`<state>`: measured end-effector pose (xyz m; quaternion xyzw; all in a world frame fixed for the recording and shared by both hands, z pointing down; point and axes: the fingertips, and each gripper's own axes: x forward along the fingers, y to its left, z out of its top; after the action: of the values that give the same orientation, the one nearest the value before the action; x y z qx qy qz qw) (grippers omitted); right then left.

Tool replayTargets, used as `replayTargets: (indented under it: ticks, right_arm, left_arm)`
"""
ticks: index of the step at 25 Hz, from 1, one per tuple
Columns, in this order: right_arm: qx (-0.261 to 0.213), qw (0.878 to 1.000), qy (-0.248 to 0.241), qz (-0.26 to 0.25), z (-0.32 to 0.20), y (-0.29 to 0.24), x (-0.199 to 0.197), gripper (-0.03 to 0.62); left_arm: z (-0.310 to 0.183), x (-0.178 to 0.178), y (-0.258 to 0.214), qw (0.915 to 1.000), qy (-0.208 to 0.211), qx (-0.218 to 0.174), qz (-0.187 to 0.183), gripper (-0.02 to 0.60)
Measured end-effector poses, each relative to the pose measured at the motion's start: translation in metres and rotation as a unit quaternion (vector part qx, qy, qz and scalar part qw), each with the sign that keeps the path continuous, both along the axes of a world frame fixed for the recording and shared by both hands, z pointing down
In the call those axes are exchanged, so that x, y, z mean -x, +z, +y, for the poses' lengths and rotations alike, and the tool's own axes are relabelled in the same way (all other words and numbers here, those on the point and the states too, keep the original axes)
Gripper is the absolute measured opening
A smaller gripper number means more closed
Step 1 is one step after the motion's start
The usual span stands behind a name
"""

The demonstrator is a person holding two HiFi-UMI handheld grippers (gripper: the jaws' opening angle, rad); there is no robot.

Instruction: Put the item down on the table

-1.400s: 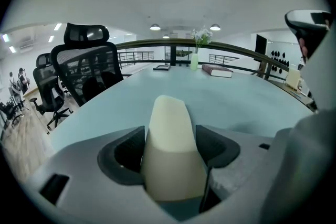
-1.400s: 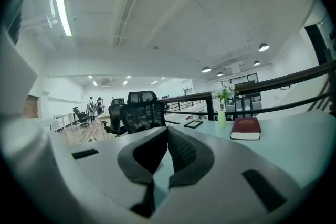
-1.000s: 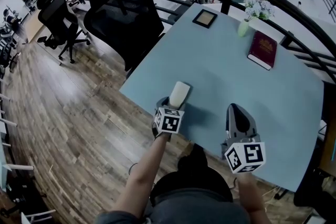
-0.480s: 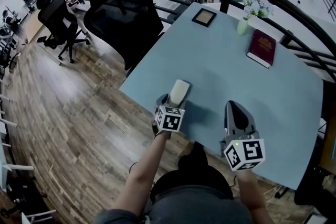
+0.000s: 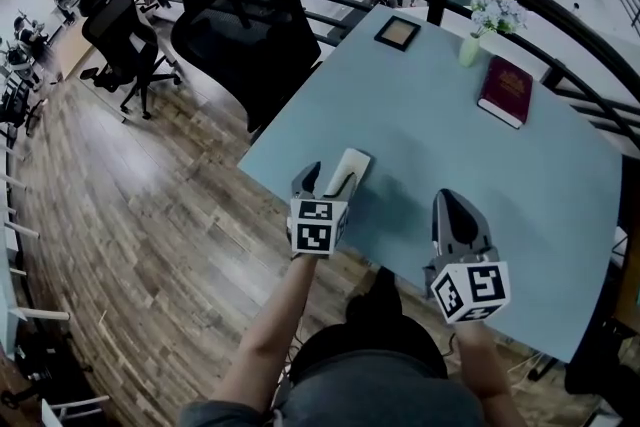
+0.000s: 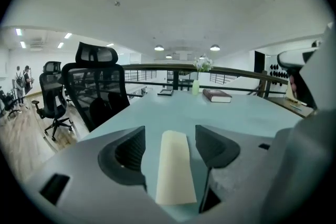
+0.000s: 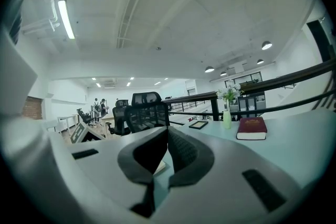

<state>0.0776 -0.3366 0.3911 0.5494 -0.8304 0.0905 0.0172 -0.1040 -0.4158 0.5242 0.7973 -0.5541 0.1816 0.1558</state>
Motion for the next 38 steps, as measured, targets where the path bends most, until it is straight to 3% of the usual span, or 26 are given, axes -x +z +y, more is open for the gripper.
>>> replayTargets:
  ticks: [3, 10, 17, 25, 38]
  right_arm:
    - [-0.003, 1.000, -0.001, -0.002, 0.000, -0.003, 0.001, 0.003]
    - [-0.012, 1.000, -0.004, -0.003, 0.000, -0.009, 0.005, 0.003]
    - [-0.019, 1.000, -0.015, 0.000, 0.004, -0.014, 0.015, 0.003]
    - [-0.026, 0.999, -0.024, 0.006, 0.011, -0.017, 0.024, 0.003]
    - [-0.027, 0.999, -0.022, 0.008, 0.018, -0.019, 0.032, 0.003]
  left_arm:
    - [0.004, 0.011, -0.028, 0.9993, -0.009, -0.033, 0.016, 0.289]
    - [0.024, 0.039, -0.088, 0.9925, -0.039, -0.107, 0.045, 0.181]
    - [0.046, 0.064, -0.118, 0.9849, -0.068, -0.147, 0.061, 0.120]
    - [0.065, 0.080, -0.132, 0.9796, -0.083, -0.171, 0.065, 0.031]
    - [0.081, 0.095, -0.149, 0.9744, -0.092, -0.187, 0.085, 0.014]
